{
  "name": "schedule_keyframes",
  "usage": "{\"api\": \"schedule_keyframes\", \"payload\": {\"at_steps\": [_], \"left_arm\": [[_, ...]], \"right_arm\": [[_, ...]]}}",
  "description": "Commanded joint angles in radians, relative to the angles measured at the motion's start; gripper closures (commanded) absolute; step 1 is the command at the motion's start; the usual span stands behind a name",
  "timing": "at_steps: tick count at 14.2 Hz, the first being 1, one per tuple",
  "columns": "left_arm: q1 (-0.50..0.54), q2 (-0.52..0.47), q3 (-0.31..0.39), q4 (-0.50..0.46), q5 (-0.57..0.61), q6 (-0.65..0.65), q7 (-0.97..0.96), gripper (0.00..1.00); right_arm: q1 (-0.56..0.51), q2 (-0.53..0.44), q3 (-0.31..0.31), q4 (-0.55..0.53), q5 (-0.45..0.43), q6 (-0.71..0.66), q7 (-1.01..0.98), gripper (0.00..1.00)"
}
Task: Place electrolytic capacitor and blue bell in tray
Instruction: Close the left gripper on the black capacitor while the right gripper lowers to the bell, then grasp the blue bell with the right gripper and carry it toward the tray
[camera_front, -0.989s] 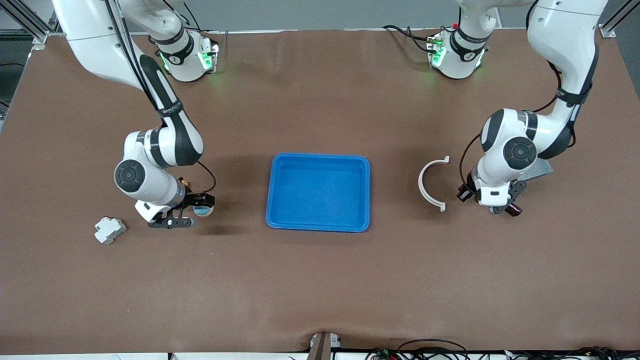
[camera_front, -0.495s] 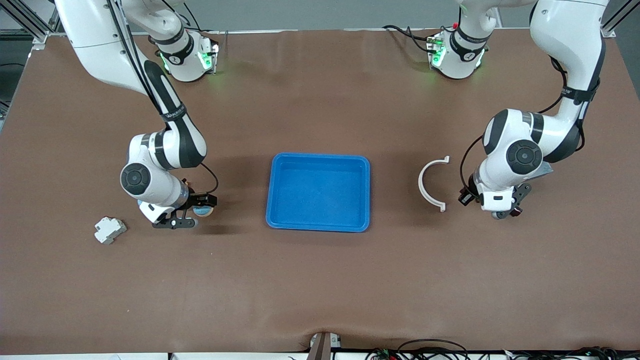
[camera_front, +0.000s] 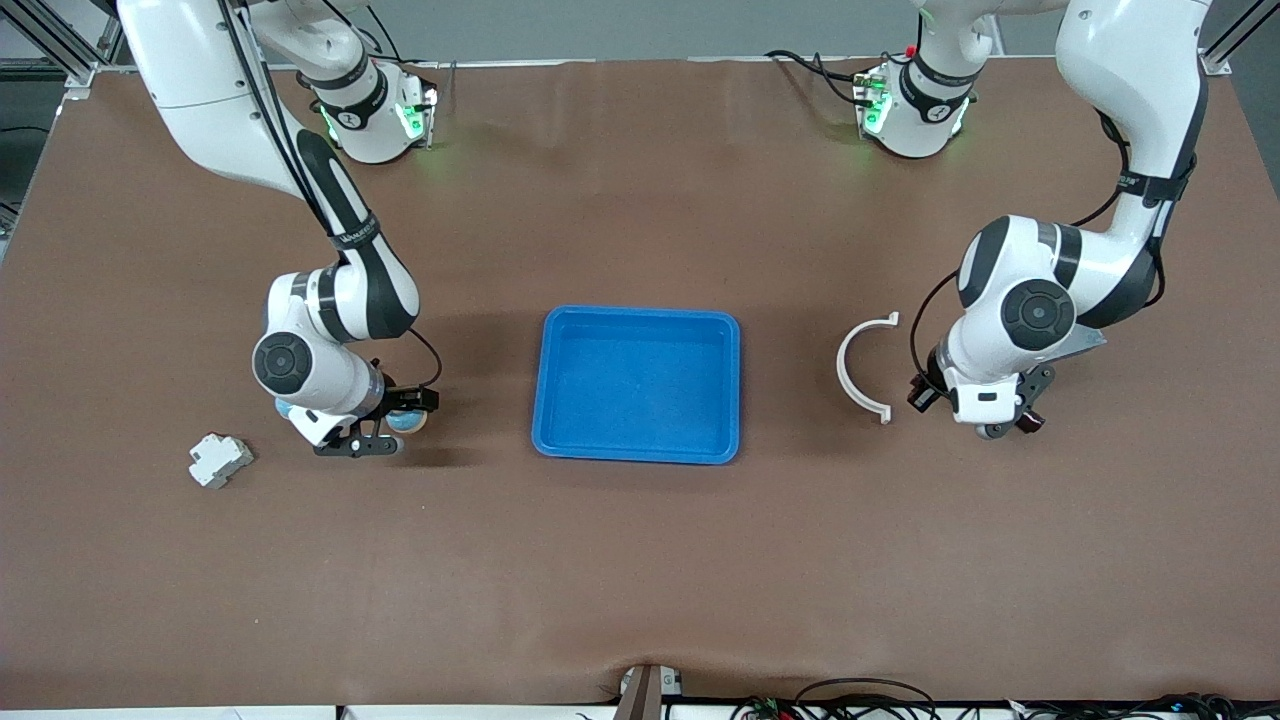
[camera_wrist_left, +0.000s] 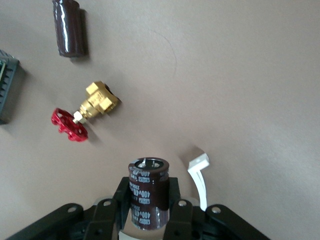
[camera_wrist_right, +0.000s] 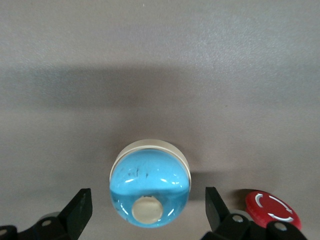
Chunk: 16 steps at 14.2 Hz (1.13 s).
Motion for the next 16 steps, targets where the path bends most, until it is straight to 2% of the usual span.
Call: {"api": "schedule_keyframes", "payload": {"at_steps": [1,5,6,8,11,12,13,16], "left_arm": [[-0.013,-0.004,-0.009,0.01,0.012,-0.023,-0.041,1.0],[-0.021,0.001,-0.009,0.01,0.012,-0.023,-0.053,1.0],[-0.022,0.002,-0.009,0.01,0.012,-0.023,-0.059,1.0],[-0.022,0.002,-0.009,0.01,0.012,-0.023,-0.061,1.0],[-0.028,0.004,-0.009,0.01,0.012,-0.023,-0.061,1.0],[-0.028,0.004,-0.009,0.009,0.012,-0.023,-0.059,1.0],[-0.028,0.005,-0.009,0.009,0.012,-0.023,-0.059,1.0],[-0.028,0.005,-0.009,0.01,0.012,-0.023,-0.059,1.0]], "right_arm": [[0.011,0.018,-0.007,0.012,0.014,0.006,-0.001,0.0],[0.01,0.027,-0.007,0.018,0.014,0.006,-0.001,0.02],[0.011,0.027,-0.007,0.021,0.014,0.006,-0.001,0.22],[0.009,0.027,-0.007,0.024,0.014,0.004,-0.003,0.49],[0.007,0.027,-0.007,0.036,0.014,0.0,-0.001,0.72],[0.007,0.027,-0.007,0.037,0.014,0.0,-0.003,0.84],[0.007,0.027,-0.007,0.037,0.014,0.0,-0.003,0.9],[0.009,0.017,-0.007,0.037,0.014,-0.014,0.0,0.93]]}}
